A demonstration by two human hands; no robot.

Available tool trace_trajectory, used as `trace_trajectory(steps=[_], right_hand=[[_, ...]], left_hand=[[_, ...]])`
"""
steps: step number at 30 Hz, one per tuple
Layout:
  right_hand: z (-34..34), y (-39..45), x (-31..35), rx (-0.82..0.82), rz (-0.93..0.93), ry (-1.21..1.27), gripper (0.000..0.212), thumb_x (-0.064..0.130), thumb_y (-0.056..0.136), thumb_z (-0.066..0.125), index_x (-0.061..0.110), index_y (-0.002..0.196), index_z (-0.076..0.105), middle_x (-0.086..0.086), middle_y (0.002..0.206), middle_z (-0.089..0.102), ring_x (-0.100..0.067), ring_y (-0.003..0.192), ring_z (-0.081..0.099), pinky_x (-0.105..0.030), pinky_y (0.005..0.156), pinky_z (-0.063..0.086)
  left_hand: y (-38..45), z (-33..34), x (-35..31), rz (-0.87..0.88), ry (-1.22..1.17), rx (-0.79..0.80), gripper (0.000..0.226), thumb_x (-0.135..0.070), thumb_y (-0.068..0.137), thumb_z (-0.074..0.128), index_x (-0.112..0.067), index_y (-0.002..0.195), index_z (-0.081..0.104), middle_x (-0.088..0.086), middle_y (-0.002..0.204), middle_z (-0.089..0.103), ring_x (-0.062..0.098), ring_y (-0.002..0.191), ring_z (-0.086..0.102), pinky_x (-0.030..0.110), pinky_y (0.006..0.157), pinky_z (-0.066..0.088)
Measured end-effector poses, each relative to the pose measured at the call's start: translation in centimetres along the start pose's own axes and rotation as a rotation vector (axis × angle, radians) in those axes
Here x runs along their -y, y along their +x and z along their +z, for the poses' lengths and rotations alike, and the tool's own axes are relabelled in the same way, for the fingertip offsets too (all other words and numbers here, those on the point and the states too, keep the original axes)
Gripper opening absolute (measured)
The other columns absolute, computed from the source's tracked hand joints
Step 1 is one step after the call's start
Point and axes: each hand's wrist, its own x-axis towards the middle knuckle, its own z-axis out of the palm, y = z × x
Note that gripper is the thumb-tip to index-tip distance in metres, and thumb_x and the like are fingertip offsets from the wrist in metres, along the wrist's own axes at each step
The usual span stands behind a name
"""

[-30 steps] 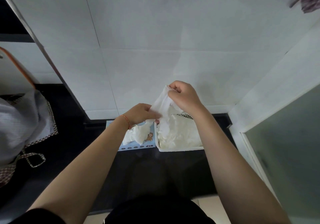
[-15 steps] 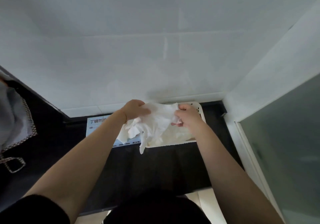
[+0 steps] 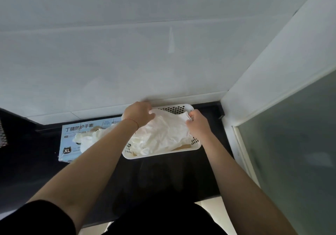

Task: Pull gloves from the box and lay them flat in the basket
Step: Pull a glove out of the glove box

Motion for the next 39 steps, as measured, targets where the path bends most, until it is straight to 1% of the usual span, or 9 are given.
trace_trajectory(steps=[6, 10, 13, 20, 23, 28, 31, 35, 39], right_hand=[[0.3, 0.6, -0.7, -0.007, -0.119, -0.199, 0.031, 0.008, 0.099, 0.047, 0.012, 0.130, 0.044, -0.004, 0.109, 0.062, -0.011, 0.077, 0.055, -0.019, 0.051, 0.033], [0.4, 0.9, -0.9, -0.015, -0.144, -0.234, 0.036, 0.006, 0.099, 0.048, 0.011, 0.133, 0.042, -0.004, 0.126, 0.060, -0.018, 0.093, 0.062, -0.021, 0.061, 0.043], [0.7, 1.0, -0.7, -0.020, -0.145, -0.246, 0.032, 0.007, 0.098, 0.049, 0.013, 0.130, 0.044, -0.003, 0.118, 0.063, -0.017, 0.088, 0.063, -0.029, 0.068, 0.052], [0.9, 0.9, -0.5, -0.035, -0.154, -0.316, 0.035, 0.003, 0.096, 0.047, 0.012, 0.130, 0.042, -0.003, 0.109, 0.064, -0.016, 0.077, 0.056, -0.033, 0.065, 0.053], [1.0, 0.8, -0.4, -0.048, -0.163, -0.338, 0.035, 0.002, 0.096, 0.046, 0.011, 0.129, 0.042, -0.004, 0.101, 0.064, -0.017, 0.074, 0.059, -0.035, 0.062, 0.054], [1.0, 0.7, -0.2, -0.068, -0.198, -0.382, 0.043, -0.001, 0.094, 0.047, 0.009, 0.135, 0.038, -0.006, 0.104, 0.065, -0.022, 0.079, 0.063, -0.037, 0.064, 0.055], [1.2, 0.8, -0.3, -0.088, -0.216, -0.408, 0.045, 0.000, 0.094, 0.047, 0.010, 0.136, 0.037, -0.006, 0.100, 0.064, -0.020, 0.074, 0.062, -0.033, 0.057, 0.050], [1.5, 1.0, -0.3, -0.097, -0.228, -0.462, 0.042, 0.001, 0.095, 0.046, 0.010, 0.135, 0.037, -0.004, 0.090, 0.060, -0.017, 0.064, 0.054, -0.025, 0.046, 0.032], [1.6, 0.8, 0.0, -0.088, -0.245, -0.534, 0.040, 0.003, 0.095, 0.048, 0.011, 0.133, 0.037, -0.007, 0.102, 0.061, -0.018, 0.069, 0.053, -0.029, 0.056, 0.039]], left_hand=[[-1.9, 1.3, -0.8, 0.070, 0.067, -0.306, 0.028, -0.042, 0.092, 0.056, -0.015, 0.097, 0.050, 0.001, 0.092, 0.059, 0.024, 0.075, 0.060, 0.033, 0.059, 0.045], [-2.6, 0.4, -1.4, 0.024, 0.252, 0.140, 0.050, -0.070, 0.079, 0.056, -0.021, 0.084, 0.057, -0.006, 0.082, 0.062, 0.016, 0.077, 0.060, 0.036, 0.080, 0.047], [-2.7, 0.2, -1.2, 0.019, 0.354, 0.367, 0.045, -0.063, 0.074, 0.067, -0.022, 0.091, 0.066, -0.006, 0.089, 0.069, 0.016, 0.086, 0.064, 0.037, 0.090, 0.046], [-3.0, -1.1, -1.1, 0.017, 0.458, 0.406, 0.016, -0.024, 0.082, 0.056, -0.022, 0.088, 0.071, -0.007, 0.080, 0.067, 0.014, 0.078, 0.065, 0.030, 0.081, 0.053], [-3.0, -1.7, -0.7, -0.058, 0.360, 0.545, 0.018, -0.015, 0.083, 0.058, -0.016, 0.091, 0.074, -0.002, 0.082, 0.074, 0.012, 0.065, 0.068, 0.021, 0.057, 0.053], [-3.5, -3.1, -1.1, -0.114, 0.482, 0.538, 0.010, -0.010, 0.080, 0.065, -0.014, 0.074, 0.057, -0.003, 0.070, 0.060, 0.017, 0.077, 0.065, 0.028, 0.076, 0.054], [-3.8, -3.3, -2.4, -0.061, 0.502, 0.325, 0.021, -0.012, 0.085, 0.056, -0.017, 0.105, 0.058, -0.002, 0.093, 0.057, 0.020, 0.088, 0.059, 0.029, 0.073, 0.045], [-4.4, 0.1, -3.4, 0.297, 0.312, -0.062, 0.049, -0.045, 0.090, 0.052, -0.018, 0.130, 0.044, 0.005, 0.135, 0.044, 0.026, 0.126, 0.043, 0.039, 0.102, 0.039], [-4.3, 4.3, -1.4, 0.349, 0.437, 0.076, 0.100, -0.079, 0.081, 0.043, -0.026, 0.156, 0.003, 0.005, 0.164, -0.004, 0.026, 0.151, -0.007, 0.049, 0.122, 0.000]])
